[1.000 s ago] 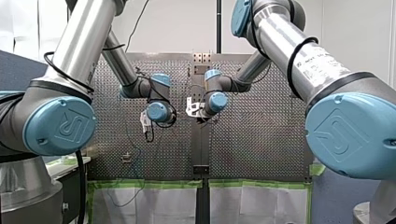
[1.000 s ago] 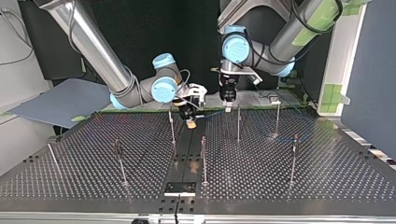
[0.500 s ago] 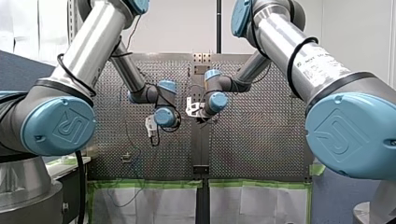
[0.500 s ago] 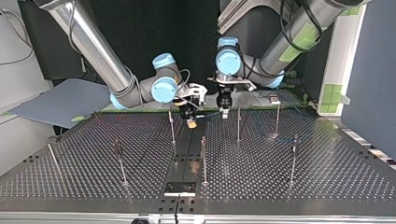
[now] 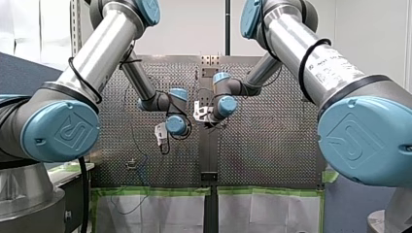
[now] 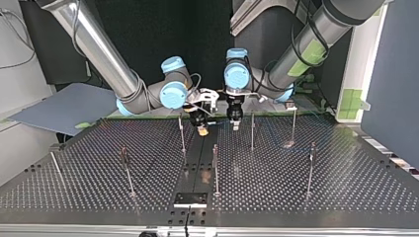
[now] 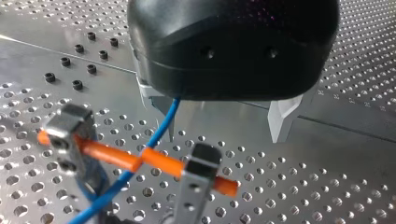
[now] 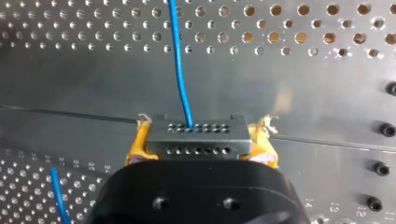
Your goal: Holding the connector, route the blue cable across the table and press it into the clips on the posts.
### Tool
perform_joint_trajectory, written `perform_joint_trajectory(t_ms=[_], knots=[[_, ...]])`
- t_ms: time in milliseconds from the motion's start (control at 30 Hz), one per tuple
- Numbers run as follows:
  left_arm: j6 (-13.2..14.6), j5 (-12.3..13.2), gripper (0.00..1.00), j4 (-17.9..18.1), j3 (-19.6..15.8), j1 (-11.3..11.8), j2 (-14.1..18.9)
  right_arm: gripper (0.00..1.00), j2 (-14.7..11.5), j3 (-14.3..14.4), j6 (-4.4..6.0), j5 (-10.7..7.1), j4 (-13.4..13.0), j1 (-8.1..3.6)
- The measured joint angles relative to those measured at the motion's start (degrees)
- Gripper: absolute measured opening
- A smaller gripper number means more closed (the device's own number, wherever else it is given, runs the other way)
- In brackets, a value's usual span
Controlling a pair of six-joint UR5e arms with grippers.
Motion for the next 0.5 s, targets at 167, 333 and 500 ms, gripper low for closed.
perform_joint_trajectory(t_ms=[167,333,500], knots=[[0.4,-0.9,0.38,-0.2,0.0,-0.3,0.0,0.00,0.0,0.0,0.00,-0.01,0.0,-0.02],[0.4,-3.0,0.00,-0.5,0.0,-0.7,0.6,0.00,0.0,0.0,0.00,-0.01,0.0,-0.03],[0.4,-5.5,0.00,-1.1,0.0,-1.3,2.4,0.00,0.0,0.0,0.00,-0.01,-0.1,-0.03]])
